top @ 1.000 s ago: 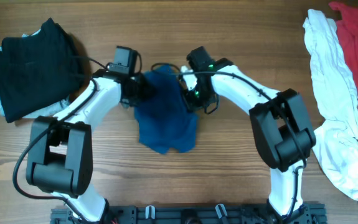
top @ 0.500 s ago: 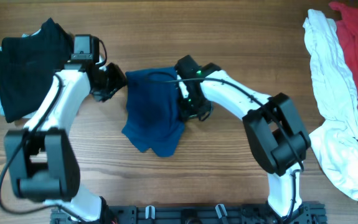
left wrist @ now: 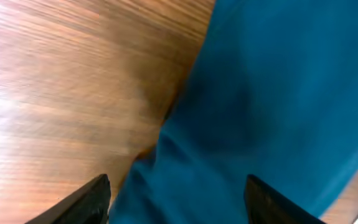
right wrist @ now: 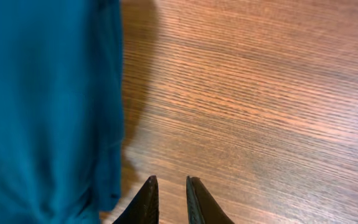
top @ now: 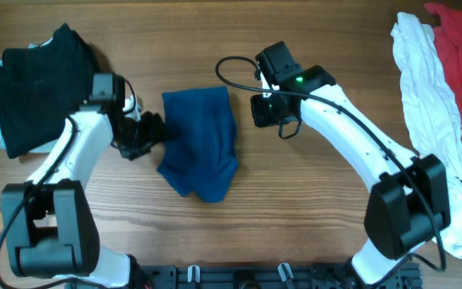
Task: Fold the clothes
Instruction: 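Grasp the folded blue shirt with the left gripper and carry it left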
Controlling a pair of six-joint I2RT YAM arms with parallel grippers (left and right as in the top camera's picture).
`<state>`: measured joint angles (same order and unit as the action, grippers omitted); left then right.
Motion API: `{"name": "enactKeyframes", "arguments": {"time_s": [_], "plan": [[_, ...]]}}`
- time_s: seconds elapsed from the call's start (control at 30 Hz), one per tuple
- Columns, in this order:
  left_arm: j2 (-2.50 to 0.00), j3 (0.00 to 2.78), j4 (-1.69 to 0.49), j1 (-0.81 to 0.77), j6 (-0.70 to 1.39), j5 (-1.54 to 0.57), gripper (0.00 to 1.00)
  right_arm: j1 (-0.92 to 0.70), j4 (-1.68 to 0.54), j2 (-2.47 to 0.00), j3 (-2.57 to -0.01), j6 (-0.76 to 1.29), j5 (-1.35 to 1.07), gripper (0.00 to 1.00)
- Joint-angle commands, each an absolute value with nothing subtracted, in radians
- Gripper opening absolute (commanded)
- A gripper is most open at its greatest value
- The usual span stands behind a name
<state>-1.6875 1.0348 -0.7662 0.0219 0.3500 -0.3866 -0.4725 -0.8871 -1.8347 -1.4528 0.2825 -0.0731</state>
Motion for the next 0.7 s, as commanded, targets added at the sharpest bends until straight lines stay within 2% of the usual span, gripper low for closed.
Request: {"name": "enactKeyframes", "arguments": {"time_s": [0.0,0.1,0.23,0.37,0.53,0.57,0.63,0.67], "plan": [[-1.689,0.905,-0.657,0.03,0.292,-0.505,0.69,-0.476,-0.907,-1.833,-1.452,0.262,-0.052,0.16],[-1.689,0.841,-0.564,0.03,0.295,-0.533,0.7,-0.476,-0.91,-1.833,-1.452,0.262,-0.052,0.16],[-1.695,0.764,-0.417,0.007,0.296,-0.68,0.7,-0.476,-0.91,-1.833,-1.452,0.27,-0.052,0.16],[-1.73,0.711,-0.281,-0.064,0.299,-0.805,0.7,-0.476,-0.911,-1.833,-1.452,0.272,-0.052,0.16],[-1.763,0.699,-0.178,-0.136,0.299,-0.849,0.68,-0.476,-0.919,-1.833,-1.452,0.272,-0.052,0.16],[-1.764,0.699,-0.165,-0.143,0.299,-0.85,0.65,-0.476,-0.921,-1.833,-1.452,0.272,-0.052,0.16],[-1.764,0.699,-0.139,-0.149,0.311,-0.85,0.54,-0.476,-0.924,-1.833,-1.452,0.271,-0.052,0.15],[-1.764,0.699,-0.126,-0.149,0.324,-0.85,0.45,-0.476,-0.924,-1.833,-1.452,0.271,-0.052,0.15]]}}
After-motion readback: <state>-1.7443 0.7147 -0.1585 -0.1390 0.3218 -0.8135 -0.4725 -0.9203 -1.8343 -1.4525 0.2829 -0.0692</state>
